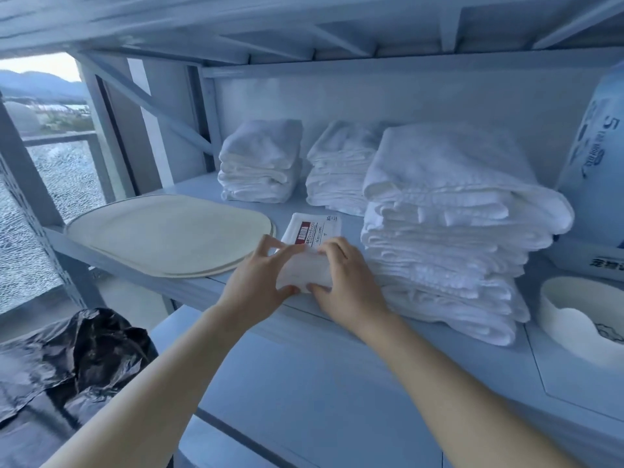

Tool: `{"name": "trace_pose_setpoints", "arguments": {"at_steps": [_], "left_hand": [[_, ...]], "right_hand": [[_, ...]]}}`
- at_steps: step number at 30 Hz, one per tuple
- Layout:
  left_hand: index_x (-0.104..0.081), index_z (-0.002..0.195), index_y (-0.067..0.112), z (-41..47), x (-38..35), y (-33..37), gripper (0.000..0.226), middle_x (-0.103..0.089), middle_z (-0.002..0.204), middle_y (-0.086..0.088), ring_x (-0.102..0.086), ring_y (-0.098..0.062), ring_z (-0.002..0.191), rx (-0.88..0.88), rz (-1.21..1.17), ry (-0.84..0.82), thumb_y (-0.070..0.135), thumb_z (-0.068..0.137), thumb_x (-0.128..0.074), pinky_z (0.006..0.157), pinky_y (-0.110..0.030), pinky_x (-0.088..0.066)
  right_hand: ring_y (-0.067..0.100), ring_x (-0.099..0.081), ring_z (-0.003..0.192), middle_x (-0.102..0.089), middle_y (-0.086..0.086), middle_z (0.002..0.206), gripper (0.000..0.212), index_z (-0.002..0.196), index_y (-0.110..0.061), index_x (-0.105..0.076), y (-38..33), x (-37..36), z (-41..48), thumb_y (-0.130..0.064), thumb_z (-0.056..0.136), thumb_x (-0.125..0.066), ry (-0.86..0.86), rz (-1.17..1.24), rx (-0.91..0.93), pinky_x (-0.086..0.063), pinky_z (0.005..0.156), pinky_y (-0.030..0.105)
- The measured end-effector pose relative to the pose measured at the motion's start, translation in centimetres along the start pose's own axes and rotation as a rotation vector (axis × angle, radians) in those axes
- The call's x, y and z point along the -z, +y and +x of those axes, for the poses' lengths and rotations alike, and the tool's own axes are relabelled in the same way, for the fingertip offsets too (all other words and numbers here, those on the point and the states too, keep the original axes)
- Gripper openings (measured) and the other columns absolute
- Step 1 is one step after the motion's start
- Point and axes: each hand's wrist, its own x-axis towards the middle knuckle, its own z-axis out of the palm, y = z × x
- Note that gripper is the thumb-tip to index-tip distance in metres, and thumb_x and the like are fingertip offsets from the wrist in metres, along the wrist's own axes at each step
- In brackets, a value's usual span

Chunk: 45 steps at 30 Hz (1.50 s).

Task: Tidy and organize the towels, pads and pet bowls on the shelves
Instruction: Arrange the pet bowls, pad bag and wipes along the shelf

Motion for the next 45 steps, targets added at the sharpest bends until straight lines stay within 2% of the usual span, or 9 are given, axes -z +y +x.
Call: {"name": "trace_pose_setpoints", "arguments": {"at_steps": [3, 5, 12, 17, 21, 29, 36, 41, 45], "left_hand": [[-0.044, 0.132, 0.038, -0.3, 0.5, -0.1, 0.067, -0.027, 0.143, 0.002, -0.051, -0.026, 0.115, -0.012, -0.058, -0.042, 0.023, 0.075, -0.075, 0.086, -0.028, -0.041], [-0.042, 0.134, 0.035, -0.5, 0.8, 0.1, 0.068, -0.022, 0.149, 0.002, -0.044, -0.023, 0.124, -0.023, -0.111, -0.084, 0.019, 0.076, -0.074, 0.087, -0.023, -0.035], [-0.046, 0.131, 0.037, -2.7, 1.8, 0.1, 0.07, -0.044, 0.132, 0.006, -0.05, -0.017, 0.115, -0.069, -0.141, -0.061, 0.025, 0.07, -0.078, 0.089, -0.027, -0.039], [-0.037, 0.133, 0.039, -4.3, 1.7, 0.5, 0.079, -0.028, 0.141, 0.011, -0.05, -0.02, 0.113, -0.085, -0.17, -0.125, 0.022, 0.069, -0.079, 0.089, -0.036, -0.045], [-0.033, 0.133, 0.042, -5.3, 1.1, 0.7, 0.078, -0.019, 0.151, 0.019, -0.05, -0.017, 0.118, -0.092, -0.146, -0.083, 0.011, 0.073, -0.072, 0.081, -0.03, -0.045], [-0.04, 0.134, 0.04, -7.3, 1.5, 3.0, 0.067, -0.032, 0.149, 0.013, -0.052, -0.021, 0.118, -0.148, -0.135, 0.008, 0.02, 0.078, -0.071, 0.085, -0.034, -0.046], [-0.04, 0.135, 0.04, -9.3, 2.3, 7.3, 0.067, -0.035, 0.143, 0.025, -0.048, -0.018, 0.119, -0.211, -0.074, 0.033, 0.022, 0.078, -0.07, 0.088, -0.031, -0.042], [-0.053, 0.128, 0.032, -11.6, 3.0, 10.7, 0.062, -0.051, 0.134, 0.015, -0.057, -0.018, 0.109, -0.261, -0.035, 0.132, 0.015, 0.073, -0.073, 0.076, -0.024, -0.037], [-0.055, 0.125, 0.033, -14.4, 3.5, 13.6, 0.062, -0.055, 0.129, 0.016, -0.06, -0.016, 0.102, -0.274, -0.046, 0.192, 0.008, 0.072, -0.074, 0.075, -0.027, -0.047]], "right_hand": [[0.021, -0.033, 0.131, -0.035, 0.005, 0.141, 0.069, 0.135, -0.008, -0.038, -0.3, 0.3, 0.1, -0.021, 0.076, -0.072, -0.08, 0.021, 0.007, -0.032, 0.105, 0.031], [0.017, -0.027, 0.136, -0.032, 0.002, 0.145, 0.07, 0.139, -0.011, -0.038, -0.6, 0.5, 0.1, -0.019, 0.078, -0.071, -0.119, 0.027, 0.018, -0.025, 0.106, 0.024], [0.015, -0.028, 0.137, -0.032, 0.002, 0.147, 0.069, 0.138, -0.012, -0.04, -1.4, 0.6, -2.6, -0.019, 0.077, -0.071, -0.07, 0.051, 0.006, -0.023, 0.111, 0.023], [0.013, -0.021, 0.139, -0.026, 0.0, 0.15, 0.075, 0.141, -0.015, -0.035, -2.0, 0.9, -4.1, -0.021, 0.076, -0.074, -0.072, 0.035, 0.001, -0.018, 0.113, 0.022], [0.015, -0.021, 0.139, -0.026, 0.002, 0.15, 0.074, 0.141, -0.014, -0.034, -2.7, 1.1, -5.1, -0.018, 0.078, -0.072, -0.044, 0.027, 0.001, -0.015, 0.113, 0.02], [0.015, -0.026, 0.137, -0.031, 0.003, 0.147, 0.072, 0.139, -0.012, -0.037, -2.7, 2.5, -7.9, -0.012, 0.077, -0.072, -0.009, 0.022, 0.011, -0.019, 0.112, 0.021], [0.013, -0.023, 0.139, -0.025, 0.0, 0.151, 0.067, 0.142, -0.015, -0.031, -2.2, 5.6, -11.2, -0.014, 0.084, -0.065, -0.036, 0.021, 0.0, -0.018, 0.112, 0.019], [0.011, -0.023, 0.139, -0.025, -0.002, 0.151, 0.062, 0.142, -0.015, -0.031, -2.0, 8.2, -14.1, -0.015, 0.088, -0.06, -0.042, 0.055, 0.038, -0.015, 0.108, 0.014], [0.012, -0.027, 0.137, -0.031, -0.001, 0.149, 0.058, 0.141, -0.013, -0.034, -2.0, 10.0, -17.1, -0.016, 0.089, -0.059, 0.017, 0.101, 0.094, -0.017, 0.109, 0.014]]}}
